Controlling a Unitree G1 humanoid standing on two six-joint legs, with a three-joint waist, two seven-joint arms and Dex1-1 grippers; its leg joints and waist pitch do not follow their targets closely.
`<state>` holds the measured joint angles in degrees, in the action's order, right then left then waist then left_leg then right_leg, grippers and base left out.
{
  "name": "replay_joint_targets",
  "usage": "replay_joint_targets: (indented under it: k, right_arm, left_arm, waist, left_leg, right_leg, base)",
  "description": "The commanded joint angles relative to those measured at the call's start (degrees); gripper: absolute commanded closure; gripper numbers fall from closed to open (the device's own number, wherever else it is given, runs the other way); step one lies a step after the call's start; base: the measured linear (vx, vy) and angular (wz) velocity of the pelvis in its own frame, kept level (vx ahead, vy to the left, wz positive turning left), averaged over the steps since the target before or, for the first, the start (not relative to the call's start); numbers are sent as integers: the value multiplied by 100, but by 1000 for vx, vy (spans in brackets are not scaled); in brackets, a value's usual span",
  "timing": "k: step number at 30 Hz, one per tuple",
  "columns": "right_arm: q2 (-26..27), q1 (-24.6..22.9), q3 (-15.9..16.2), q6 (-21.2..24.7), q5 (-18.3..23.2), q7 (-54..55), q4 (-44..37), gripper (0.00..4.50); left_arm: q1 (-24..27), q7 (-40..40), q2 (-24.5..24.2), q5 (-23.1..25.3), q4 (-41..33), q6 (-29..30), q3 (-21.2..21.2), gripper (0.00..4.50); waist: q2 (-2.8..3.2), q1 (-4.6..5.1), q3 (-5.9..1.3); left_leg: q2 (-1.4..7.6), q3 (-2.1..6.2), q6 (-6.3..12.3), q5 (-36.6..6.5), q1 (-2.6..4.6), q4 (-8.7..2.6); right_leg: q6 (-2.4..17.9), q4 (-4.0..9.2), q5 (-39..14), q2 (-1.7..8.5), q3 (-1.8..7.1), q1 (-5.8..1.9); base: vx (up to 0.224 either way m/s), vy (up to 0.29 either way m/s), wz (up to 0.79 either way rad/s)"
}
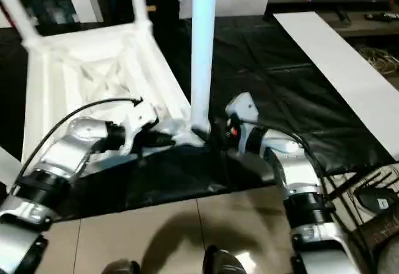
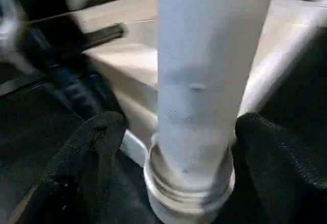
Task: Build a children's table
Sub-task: Rotate leg to tighten
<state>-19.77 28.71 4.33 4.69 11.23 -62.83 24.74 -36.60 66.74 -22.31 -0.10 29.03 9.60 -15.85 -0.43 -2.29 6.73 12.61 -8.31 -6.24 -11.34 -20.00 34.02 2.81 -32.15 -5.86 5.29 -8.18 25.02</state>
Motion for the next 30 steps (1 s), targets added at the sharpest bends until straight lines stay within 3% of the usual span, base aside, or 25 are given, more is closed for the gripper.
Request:
replay_joint_targets:
  k: [1, 9, 13, 14, 24, 30]
  right_arm:
    - [-139, 36, 117, -36, 109, -488, -77, 61]
    - [-371, 197, 445, -164, 14, -1252, 144, 111]
    - [-365, 335, 574, -80, 127, -1644, 229, 149]
    - [-358, 370, 626, -21, 160, -1800, 232, 156]
    - [-363, 426, 725, -21, 161, -2080, 345, 242]
    - [-399, 285, 764, 30, 234, -2149, 204, 252]
  left_arm:
    - [5, 632, -69, -57, -51, -319, -258, 450]
    - [23, 1417, -349, -171, -104, -523, -445, 450]
    - [-26, 1737, -416, -183, -58, -682, -541, 450]
    - [-33, 1808, -413, -180, -64, -687, -562, 450]
    - [-31, 1849, -417, -116, 16, -776, -593, 450]
    - [-21, 1801, -416, -84, 86, -788, -547, 450]
  waist:
    - [-18, 9, -515]
    - [-28, -110, -554]
    - [-40, -118, -542]
    - [-67, -121, -538]
    - [-59, -137, -544]
    - [-55, -149, -565]
  left_leg:
    - [3, -114, 631, -1027, 0, -370]
    - [40, -131, 608, -736, -29, -370]
    - [25, -138, 584, -811, -43, -365]
    - [24, -140, 578, -783, -50, -367]
    - [24, -133, 544, -730, -50, -365]
    - [24, -136, 550, -691, -47, -360]
  right_leg:
    - [673, 433, -2762, 253, 286, -436]
    - [953, 291, -2139, 260, 324, -460]
    - [832, 332, -2411, 265, 314, -472]
    - [796, 335, -2455, 265, 314, -474]
    - [723, 343, -2543, 264, 305, -470]
    - [738, 332, -2468, 258, 304, -476]
  base:
    - [0, 0, 0]
    - [0, 0, 0]
    - [0, 0, 0]
    - [0, 0, 0]
    - [0, 0, 0]
    - [0, 0, 0]
